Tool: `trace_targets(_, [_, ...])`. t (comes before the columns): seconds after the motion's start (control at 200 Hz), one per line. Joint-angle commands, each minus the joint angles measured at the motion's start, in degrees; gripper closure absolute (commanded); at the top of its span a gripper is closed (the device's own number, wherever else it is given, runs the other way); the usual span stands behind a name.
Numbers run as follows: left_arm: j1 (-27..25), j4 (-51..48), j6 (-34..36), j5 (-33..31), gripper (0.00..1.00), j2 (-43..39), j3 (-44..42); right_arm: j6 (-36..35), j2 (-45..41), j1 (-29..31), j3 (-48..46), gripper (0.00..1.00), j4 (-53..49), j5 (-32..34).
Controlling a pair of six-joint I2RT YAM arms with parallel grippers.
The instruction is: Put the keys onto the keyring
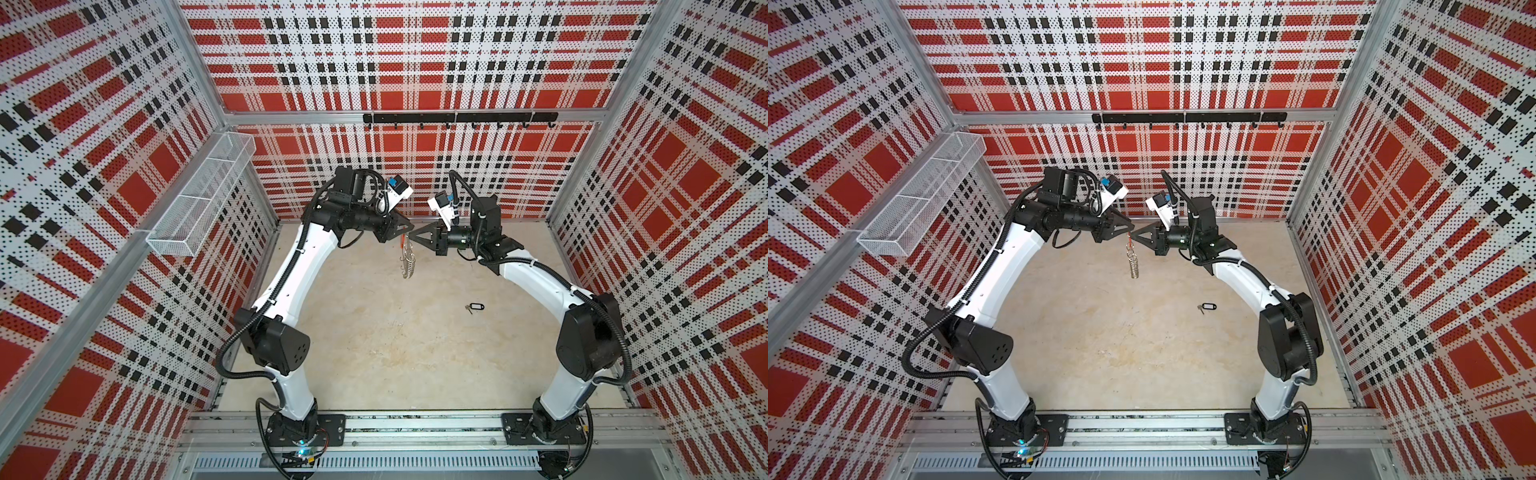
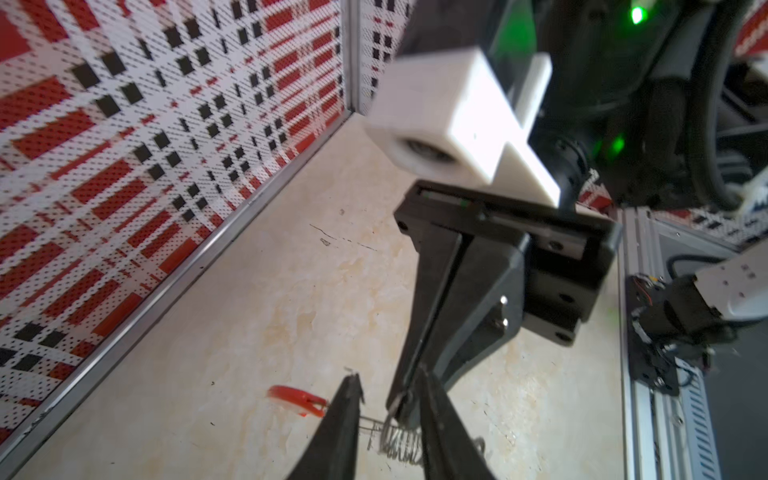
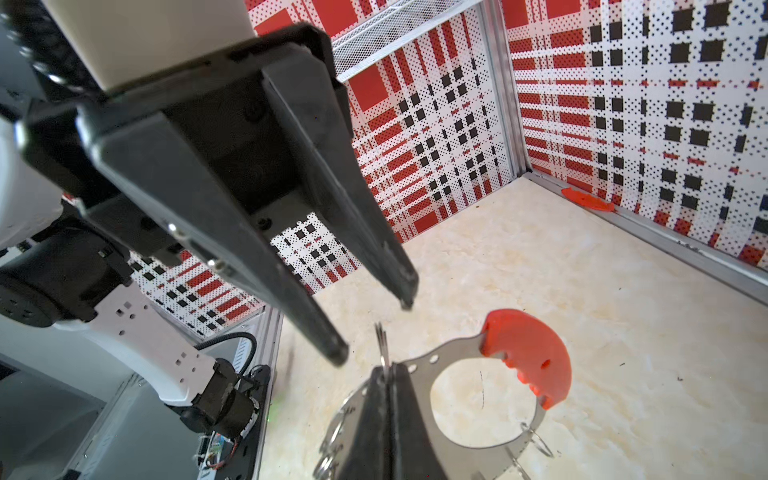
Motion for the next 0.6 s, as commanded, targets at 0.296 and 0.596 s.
trace_targets(0.296, [7.5,72.9,-45.9,-16.9,0.66,-26.3,-49.0,36.0,-2.0,0.4,-13.2,1.0,55.4,11.2])
trace_targets(0.596, [0.9,86.4,-48.0,-11.0,0.62,-23.0,-53.4,52.2,6.0,1.1,-7.5,1.0,72.2,11.9])
